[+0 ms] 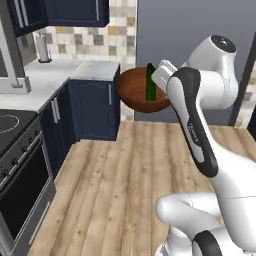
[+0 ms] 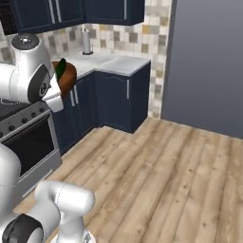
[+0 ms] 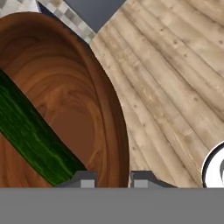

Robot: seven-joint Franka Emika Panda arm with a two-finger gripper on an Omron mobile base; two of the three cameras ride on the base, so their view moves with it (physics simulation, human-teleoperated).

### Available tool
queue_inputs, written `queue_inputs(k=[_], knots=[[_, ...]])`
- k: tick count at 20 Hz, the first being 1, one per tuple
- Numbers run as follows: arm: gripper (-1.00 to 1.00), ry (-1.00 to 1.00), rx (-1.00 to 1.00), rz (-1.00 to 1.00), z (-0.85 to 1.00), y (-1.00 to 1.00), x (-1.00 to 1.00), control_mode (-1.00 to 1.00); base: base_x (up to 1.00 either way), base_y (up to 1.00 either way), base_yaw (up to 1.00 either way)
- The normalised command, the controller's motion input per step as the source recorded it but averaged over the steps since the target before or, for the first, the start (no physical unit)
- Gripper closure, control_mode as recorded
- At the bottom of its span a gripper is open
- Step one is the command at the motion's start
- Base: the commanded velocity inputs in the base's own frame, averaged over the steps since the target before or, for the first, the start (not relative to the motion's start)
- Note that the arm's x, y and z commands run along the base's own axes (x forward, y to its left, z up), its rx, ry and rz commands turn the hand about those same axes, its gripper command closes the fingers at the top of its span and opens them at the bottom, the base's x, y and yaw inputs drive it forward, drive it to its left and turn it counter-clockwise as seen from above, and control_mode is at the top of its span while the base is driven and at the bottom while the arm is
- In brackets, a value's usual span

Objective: Pick the cucumber from the sink and place it in the bowl. Then pick the bowl and place it in the microwave. Then close the microwave door and press the start button.

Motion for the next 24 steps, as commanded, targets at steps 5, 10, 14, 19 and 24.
queue_inputs(k=[5, 10, 14, 19, 24], knots=[[1.0, 0.0, 0.0, 0.0, 0.0, 0.0, 0.0, 1.0, 0.48, -0.69, 0.46], [1.0, 0.0, 0.0, 0.0, 0.0, 0.0, 0.0, 1.0, 0.45, -0.56, 0.53], [1.0, 0.0, 0.0, 0.0, 0.0, 0.0, 0.0, 1.0, 0.64, -0.44, 0.53], [1.0, 0.0, 0.0, 0.0, 0.0, 0.0, 0.0, 1.0, 0.71, -0.44, 0.51], [1.0, 0.0, 0.0, 0.0, 0.0, 0.0, 0.0, 1.0, 0.45, -0.46, 0.5]])
